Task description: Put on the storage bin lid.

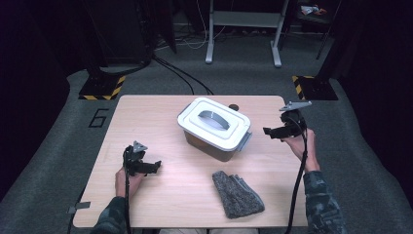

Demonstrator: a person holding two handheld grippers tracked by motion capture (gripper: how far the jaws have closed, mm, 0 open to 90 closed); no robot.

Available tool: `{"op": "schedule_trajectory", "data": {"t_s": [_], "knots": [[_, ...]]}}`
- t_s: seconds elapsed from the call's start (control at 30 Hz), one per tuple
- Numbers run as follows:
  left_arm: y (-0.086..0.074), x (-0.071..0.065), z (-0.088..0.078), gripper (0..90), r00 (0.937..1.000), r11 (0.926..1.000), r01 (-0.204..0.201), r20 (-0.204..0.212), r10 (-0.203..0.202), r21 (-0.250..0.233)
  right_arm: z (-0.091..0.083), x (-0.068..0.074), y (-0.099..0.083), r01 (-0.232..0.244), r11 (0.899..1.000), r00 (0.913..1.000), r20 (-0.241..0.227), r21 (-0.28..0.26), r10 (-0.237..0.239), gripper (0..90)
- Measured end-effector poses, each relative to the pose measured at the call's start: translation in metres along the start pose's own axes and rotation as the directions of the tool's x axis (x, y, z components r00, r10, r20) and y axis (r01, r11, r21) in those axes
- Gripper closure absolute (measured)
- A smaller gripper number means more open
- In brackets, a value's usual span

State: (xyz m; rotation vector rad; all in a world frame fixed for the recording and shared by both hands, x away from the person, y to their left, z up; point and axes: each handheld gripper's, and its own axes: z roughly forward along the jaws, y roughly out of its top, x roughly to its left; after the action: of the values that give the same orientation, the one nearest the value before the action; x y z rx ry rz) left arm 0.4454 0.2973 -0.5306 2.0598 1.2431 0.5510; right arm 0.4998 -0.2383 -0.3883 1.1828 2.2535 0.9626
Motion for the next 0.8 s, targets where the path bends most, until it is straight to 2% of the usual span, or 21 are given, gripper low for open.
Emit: {"op": "schedule_trajectory", "data": {"t_s": [0.03,0.1,0.27,0.3,0.33,0.6,0.8], "knots": [[0.0,0.0,0.0,0.2,1.0,1.0,0.0,0.0,0.0,0.0,0.001,-0.002,-0.005,0.014,1.0,0.9999,-0.002,0.006,-0.014,8.8],[0.0,0.0,0.0,0.2,1.0,1.0,0.0,0.0,0.0,0.0,0.004,-0.002,-0.013,-0.019,1.0,0.9998,0.003,0.019,0.019,8.8],[0.0,0.0,0.0,0.2,1.0,1.0,0.0,0.0,0.0,0.0,0.011,-0.003,-0.032,-0.036,0.999,0.9991,0.022,0.038,0.035,8.6],[0.0,0.0,0.0,0.2,1.0,1.0,0.0,0.0,0.0,0.0,0.012,-0.003,-0.036,-0.053,0.998,0.9983,0.026,0.043,0.051,8.6],[0.0,0.0,0.0,0.2,1.0,1.0,0.0,0.0,0.0,0.0,0.014,-0.004,-0.04,-0.044,0.998,0.9988,0.022,0.046,0.043,8.5],[0.0,0.0,0.0,0.2,1.0,1.0,0.0,0.0,0.0,0.0,0.03,0.001,-0.074,-0.088,0.993,0.9955,0.043,0.083,0.084,8.5],[0.0,0.0,0.0,0.2,1.0,1.0,0.0,0.0,0.0,0.0,0.04,0.007,-0.094,-0.093,0.99,0.9951,0.043,0.108,0.089,8.5]]}}
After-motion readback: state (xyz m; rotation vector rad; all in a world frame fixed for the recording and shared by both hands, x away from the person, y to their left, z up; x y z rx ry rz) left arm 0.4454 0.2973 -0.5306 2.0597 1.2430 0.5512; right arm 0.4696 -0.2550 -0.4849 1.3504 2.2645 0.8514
